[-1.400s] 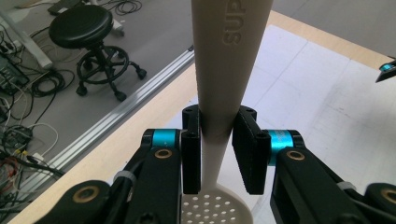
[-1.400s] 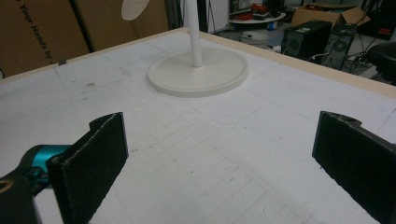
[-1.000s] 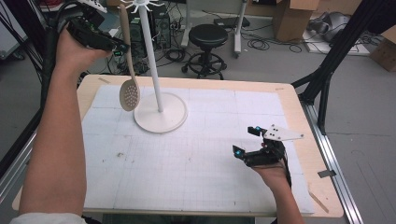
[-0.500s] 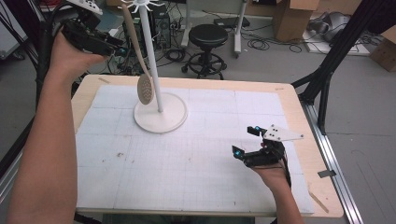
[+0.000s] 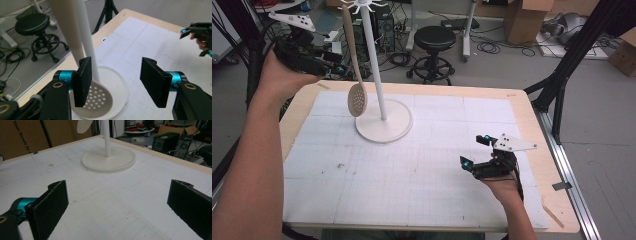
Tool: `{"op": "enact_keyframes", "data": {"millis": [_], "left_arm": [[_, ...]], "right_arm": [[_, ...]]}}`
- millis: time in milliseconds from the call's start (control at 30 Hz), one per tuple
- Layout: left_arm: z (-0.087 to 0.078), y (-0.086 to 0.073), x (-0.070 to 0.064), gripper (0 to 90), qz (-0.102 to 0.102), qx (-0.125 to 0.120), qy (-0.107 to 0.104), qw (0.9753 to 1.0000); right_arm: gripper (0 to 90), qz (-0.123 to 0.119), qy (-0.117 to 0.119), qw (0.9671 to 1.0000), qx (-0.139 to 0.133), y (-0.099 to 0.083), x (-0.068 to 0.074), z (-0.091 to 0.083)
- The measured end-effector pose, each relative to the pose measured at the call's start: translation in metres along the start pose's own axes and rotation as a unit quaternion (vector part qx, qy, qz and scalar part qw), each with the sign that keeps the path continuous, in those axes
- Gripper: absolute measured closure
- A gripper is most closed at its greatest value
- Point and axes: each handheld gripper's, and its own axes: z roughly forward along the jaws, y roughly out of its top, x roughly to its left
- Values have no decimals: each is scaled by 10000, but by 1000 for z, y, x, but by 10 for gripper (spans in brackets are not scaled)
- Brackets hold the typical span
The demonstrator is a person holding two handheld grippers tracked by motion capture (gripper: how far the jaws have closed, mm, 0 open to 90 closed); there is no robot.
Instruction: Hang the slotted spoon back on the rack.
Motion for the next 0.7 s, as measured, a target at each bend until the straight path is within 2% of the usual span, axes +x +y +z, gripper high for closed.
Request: {"op": "enact_keyframes", "data": {"millis": [100,333,500,700], "left_arm": [[-1,-6,-6,409,63,-78,-89,9999],[1,-24,-13,370,-23,-280,-245,9993],[7,-37,-19,338,-3,-346,-399,9986],[13,-57,-25,302,-45,-512,-585,9970]], "right_arm": [[26,-15,2,10000,-13,0,0,0],[26,-43,5,10000,19,0,1,1],[26,-24,6,10000,8,0,0,1],[26,-4,8,10000,20,0,0,1]]}}
